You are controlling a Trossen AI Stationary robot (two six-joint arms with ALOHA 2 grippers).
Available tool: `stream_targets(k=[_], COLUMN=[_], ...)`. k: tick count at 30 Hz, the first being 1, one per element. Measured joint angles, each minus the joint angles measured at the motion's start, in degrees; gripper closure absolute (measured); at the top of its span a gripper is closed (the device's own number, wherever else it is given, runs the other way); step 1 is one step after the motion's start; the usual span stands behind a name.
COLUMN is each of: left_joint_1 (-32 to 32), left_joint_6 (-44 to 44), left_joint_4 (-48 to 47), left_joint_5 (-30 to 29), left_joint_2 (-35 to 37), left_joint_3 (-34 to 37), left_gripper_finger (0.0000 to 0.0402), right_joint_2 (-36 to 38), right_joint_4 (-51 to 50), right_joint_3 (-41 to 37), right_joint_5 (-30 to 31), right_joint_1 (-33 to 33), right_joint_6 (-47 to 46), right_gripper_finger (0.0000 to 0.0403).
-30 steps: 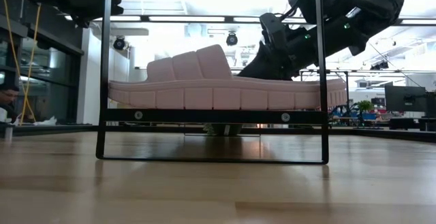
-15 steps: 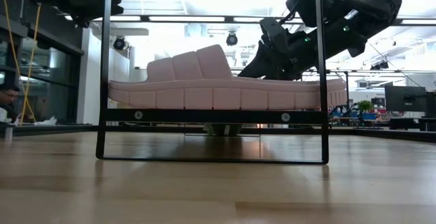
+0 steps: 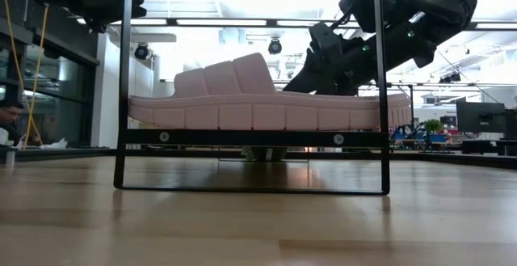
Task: Pick and place slides into the shelf
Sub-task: Put the black slide on the shelf
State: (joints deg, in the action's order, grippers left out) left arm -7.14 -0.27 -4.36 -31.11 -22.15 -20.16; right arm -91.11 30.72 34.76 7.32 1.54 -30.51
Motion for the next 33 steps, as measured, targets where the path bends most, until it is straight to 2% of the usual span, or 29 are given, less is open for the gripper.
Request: stream_targets(k=[7,14,17,24,33], left_joint_1=[0.0,0.0,0.0,0.0,0.0], left_joint_6=[0.0,0.0,0.0,0.0,0.0], left_joint_4=[0.02,0.02,0.02,0.0,0.01], left_joint_5=[0.0,-0.02,0.0,-0.01,-0.02], left_joint_2=[0.0,0.0,0.0,0.02,0.02], left_joint_3=[0.0,0.0,0.0,0.0,0.0], left_gripper_finger=[0.0229,0.0229,0.0229,0.0229,0.0229], right_joint_2=[-0.01,-0.02,-0.02,-0.02,-0.02], right_joint_4=[-2.28,-23.31,-28.01,-30.9,-36.54], right_joint_3=[0.58,9.55,12.58,14.14,14.14], right_joint_5=[-0.05,2.2,3.26,9.27,10.26], right_joint_1=[0.09,-0.22,-1.13,-3.67,-3.31], right_joint_6=[1.82,4.16,5.84,7.06,6.44], right_gripper_finger=[0.0174,0.0174,0.0174,0.0174,0.0174])
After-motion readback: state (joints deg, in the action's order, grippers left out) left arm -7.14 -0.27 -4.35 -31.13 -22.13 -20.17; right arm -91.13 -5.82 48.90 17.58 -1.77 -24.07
